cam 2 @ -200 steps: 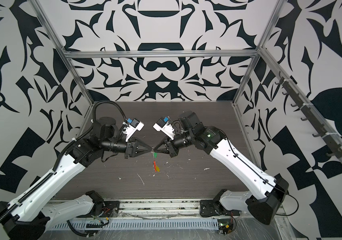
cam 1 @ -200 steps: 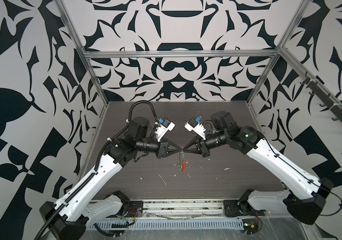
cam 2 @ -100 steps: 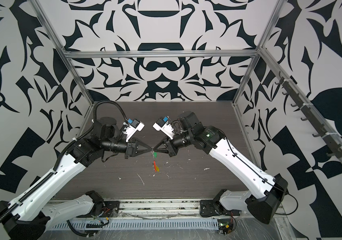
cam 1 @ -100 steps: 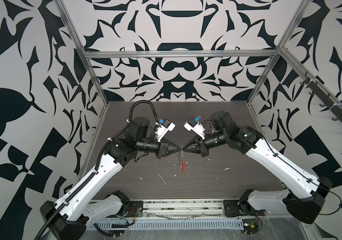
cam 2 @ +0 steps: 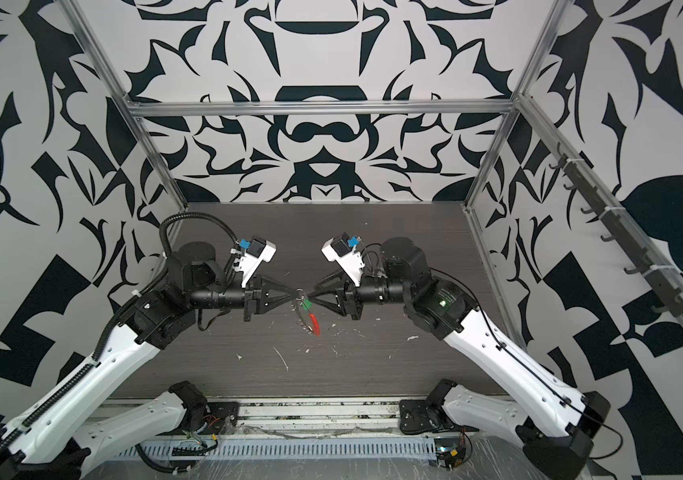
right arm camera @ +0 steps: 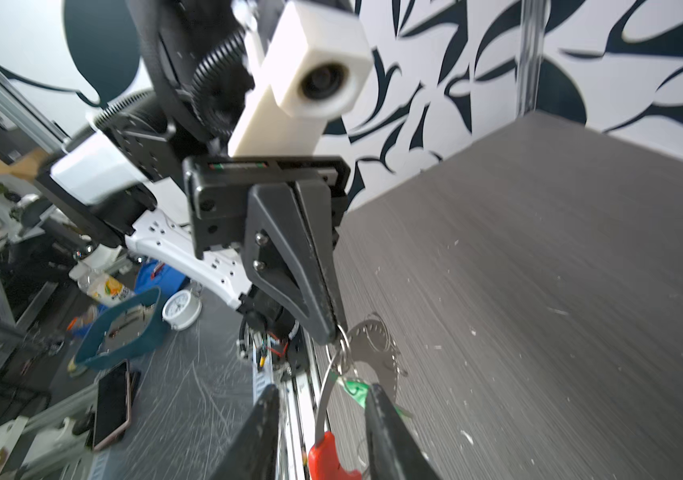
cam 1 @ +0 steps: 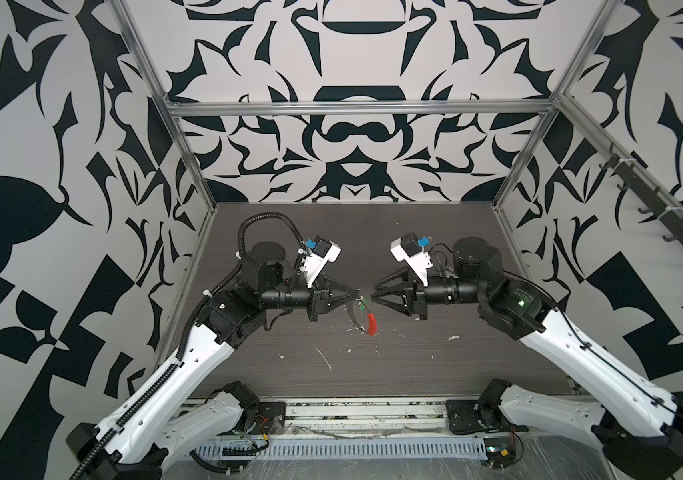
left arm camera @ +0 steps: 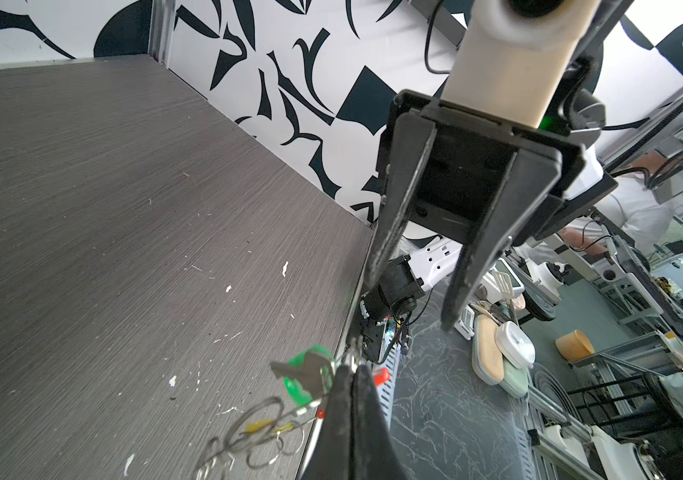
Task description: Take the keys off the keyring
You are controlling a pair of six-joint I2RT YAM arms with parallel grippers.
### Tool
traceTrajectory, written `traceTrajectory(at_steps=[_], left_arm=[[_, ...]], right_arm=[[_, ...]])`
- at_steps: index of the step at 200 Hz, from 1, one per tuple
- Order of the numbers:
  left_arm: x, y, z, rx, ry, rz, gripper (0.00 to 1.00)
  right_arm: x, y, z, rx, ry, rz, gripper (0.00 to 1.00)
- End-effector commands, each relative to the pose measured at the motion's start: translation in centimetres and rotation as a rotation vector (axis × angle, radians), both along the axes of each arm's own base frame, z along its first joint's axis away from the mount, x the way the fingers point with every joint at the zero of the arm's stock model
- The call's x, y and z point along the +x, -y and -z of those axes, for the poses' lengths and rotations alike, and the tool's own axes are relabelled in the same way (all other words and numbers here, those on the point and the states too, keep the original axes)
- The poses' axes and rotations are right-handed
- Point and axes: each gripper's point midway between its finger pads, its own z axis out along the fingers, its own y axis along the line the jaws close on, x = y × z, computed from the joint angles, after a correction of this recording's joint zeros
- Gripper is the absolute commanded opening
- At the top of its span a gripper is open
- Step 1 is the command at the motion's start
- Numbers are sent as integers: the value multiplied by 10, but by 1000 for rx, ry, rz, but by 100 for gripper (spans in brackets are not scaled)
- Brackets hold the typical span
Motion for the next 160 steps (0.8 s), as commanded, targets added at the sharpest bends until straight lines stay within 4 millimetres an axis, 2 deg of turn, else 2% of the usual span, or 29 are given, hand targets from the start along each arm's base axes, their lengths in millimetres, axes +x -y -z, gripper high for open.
traceTrajectory(at_steps=[1, 25, 93, 127, 160], left_arm=[[-8, -1, -14, -44, 59, 36, 0], [-11, -2, -22, -91, 81, 35, 0], [-13, -12, -50, -260, 186, -29, 0], [-7, -12, -52, -279, 192, -62, 0], [-1, -14, -52, -299, 198, -109, 0]], right_arm=[[6, 0, -17, 110, 65, 45, 38], [13, 5, -15, 130, 86, 106, 38], [6, -2, -35, 283, 85, 38, 39], [-1, -8, -51, 357, 69, -25, 40], [-4, -16, -53, 370, 53, -60, 40]])
